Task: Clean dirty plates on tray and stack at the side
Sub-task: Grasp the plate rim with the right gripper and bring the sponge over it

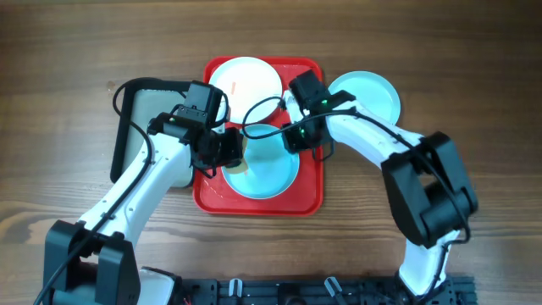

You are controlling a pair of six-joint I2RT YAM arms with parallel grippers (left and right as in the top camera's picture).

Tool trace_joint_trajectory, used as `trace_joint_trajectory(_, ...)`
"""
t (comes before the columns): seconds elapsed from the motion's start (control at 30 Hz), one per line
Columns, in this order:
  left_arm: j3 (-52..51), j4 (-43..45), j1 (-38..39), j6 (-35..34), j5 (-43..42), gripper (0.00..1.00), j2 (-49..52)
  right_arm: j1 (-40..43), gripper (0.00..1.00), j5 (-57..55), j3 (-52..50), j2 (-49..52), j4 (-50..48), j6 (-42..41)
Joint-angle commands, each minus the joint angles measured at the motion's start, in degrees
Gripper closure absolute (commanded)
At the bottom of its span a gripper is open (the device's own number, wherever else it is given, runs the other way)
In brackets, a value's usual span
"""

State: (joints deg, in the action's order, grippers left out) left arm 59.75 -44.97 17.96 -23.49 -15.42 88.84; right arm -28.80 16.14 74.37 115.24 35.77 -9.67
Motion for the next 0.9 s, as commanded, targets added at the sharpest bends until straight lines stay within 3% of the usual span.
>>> trace_joint_trajectory(0.0, -0.85, 1.29, 0.22, -1.29, 1.03, 0.96, 0.26, -0.17, 0.93, 1.31, 0.20, 0.57, -1.09, -2.54)
trace_joint_trajectory(0.4, -2.64, 2.54, 0.26, -1.42, 3.52, 0.96, 0.26, -0.20, 0.96, -1.09, 0.20, 0.46, 0.24, -23.02)
trace_joint_trajectory(0.5, -2.67, 2.51, 0.33, -1.42, 3.52, 0.96, 0.26, -0.20, 0.94, -1.11, 0.20, 0.13, 1.53, -22.75)
trace_joint_trajectory(0.7, -3.19, 3.04, 0.33, -1.42, 3.54, 0.96, 0.26, -0.24, 0.77, 0.33, 0.20, -0.83, 3.19, -16.28)
trace_joint_trajectory(0.87, -4.11, 4.39, 0.33, -0.94, 3.63, 0.96, 0.57, -0.24, 0.78, 0.61, 0.20, -0.83, 3.89, -14.32)
